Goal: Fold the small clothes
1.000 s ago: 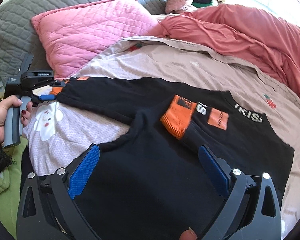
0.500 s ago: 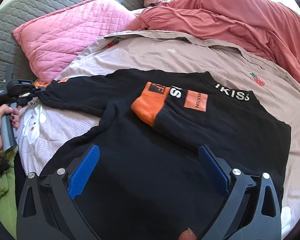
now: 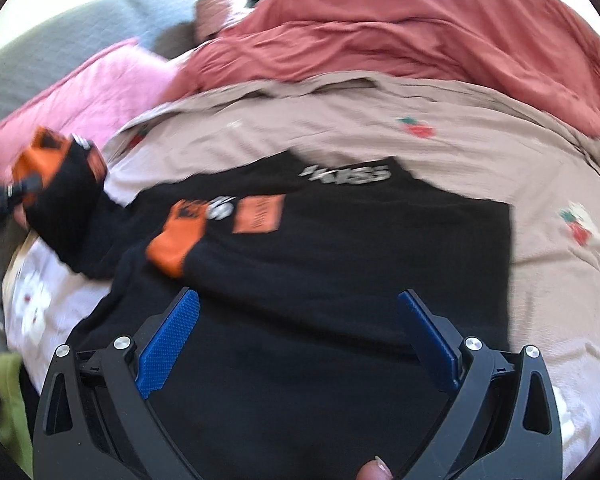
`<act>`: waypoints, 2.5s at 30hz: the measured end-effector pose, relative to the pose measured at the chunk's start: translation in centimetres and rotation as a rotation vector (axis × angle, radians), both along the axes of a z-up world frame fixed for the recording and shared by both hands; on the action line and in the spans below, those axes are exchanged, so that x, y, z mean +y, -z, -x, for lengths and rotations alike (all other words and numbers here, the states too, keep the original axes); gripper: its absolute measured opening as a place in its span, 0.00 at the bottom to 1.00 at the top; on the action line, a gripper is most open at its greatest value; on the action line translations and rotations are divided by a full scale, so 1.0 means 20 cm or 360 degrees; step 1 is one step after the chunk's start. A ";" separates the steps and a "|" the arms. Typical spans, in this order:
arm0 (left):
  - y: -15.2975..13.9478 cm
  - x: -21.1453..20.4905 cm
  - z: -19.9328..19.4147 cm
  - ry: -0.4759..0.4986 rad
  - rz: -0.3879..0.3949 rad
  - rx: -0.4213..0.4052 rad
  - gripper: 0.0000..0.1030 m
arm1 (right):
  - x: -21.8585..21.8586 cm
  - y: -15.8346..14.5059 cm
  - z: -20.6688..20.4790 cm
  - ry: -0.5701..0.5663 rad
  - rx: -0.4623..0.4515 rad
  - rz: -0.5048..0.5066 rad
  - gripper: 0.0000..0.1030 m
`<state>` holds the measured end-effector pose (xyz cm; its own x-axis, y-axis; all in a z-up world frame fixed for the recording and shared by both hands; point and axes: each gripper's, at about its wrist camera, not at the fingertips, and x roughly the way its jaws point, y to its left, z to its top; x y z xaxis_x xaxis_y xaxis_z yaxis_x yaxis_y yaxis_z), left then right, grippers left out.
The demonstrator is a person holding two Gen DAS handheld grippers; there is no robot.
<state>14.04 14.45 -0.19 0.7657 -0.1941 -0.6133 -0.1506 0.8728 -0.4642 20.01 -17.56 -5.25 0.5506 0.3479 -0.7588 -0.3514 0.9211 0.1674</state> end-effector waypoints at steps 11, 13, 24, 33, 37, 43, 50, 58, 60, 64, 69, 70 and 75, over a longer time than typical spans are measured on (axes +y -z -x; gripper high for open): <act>0.45 -0.46 -0.18 0.0347 -0.0051 0.0373 0.08 | -0.37 -0.02 -0.11 0.0311 0.0009 -0.0089 0.96; 0.49 -0.48 -0.19 0.0404 -0.0036 0.0422 0.13 | -0.36 -0.01 -0.11 0.0303 0.0019 -0.0093 0.96; 0.41 -0.45 -0.05 0.0518 -0.0167 0.0419 0.43 | -0.02 0.02 -0.11 -0.0037 0.0214 -0.0339 0.96; 0.37 -0.17 0.01 0.0240 -0.0268 0.0455 0.48 | 0.27 0.17 -0.05 -0.0143 0.0485 -0.0434 0.90; 0.36 -0.14 0.02 0.0211 -0.0264 0.0437 0.53 | 0.33 0.22 -0.05 -0.0145 0.0544 -0.0432 0.76; 0.37 -0.14 0.02 0.0224 -0.0253 0.0441 0.55 | 0.38 0.26 -0.05 -0.0132 0.0573 -0.0437 0.59; 0.38 -0.15 0.02 0.0224 -0.0265 0.0440 0.55 | 0.41 0.24 -0.05 -0.0207 0.0521 -0.0452 0.18; 0.37 -0.15 0.02 0.0215 -0.0289 0.0442 0.55 | 0.41 0.01 -0.01 -0.0356 0.0204 -0.0415 0.14; 0.37 -0.16 0.01 0.0219 -0.0291 0.0438 0.55 | 0.38 -0.09 -0.02 -0.0370 0.0086 -0.0395 0.14; 0.36 -0.17 -0.01 0.0232 -0.0298 0.0426 0.55 | 0.25 -0.23 -0.06 -0.0326 -0.0082 -0.0328 0.14; 0.31 -0.22 -0.07 0.0260 -0.0300 0.0377 0.55 | -0.01 -0.29 -0.16 -0.0135 -0.0175 -0.0238 0.13; 0.31 -0.23 -0.07 0.0266 -0.0303 0.0370 0.55 | -0.08 -0.28 -0.17 -0.0083 -0.0170 -0.0233 0.13; 0.30 -0.32 -0.14 0.0319 -0.0332 0.0346 0.55 | -0.31 -0.18 -0.22 0.0111 -0.0102 -0.0212 0.13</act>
<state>16.86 8.03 -6.10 0.5725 -0.1810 -0.7997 -0.0422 0.9675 -0.2492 24.46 -23.74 -1.71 0.6229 0.4025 -0.6708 -0.3014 0.9147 0.2691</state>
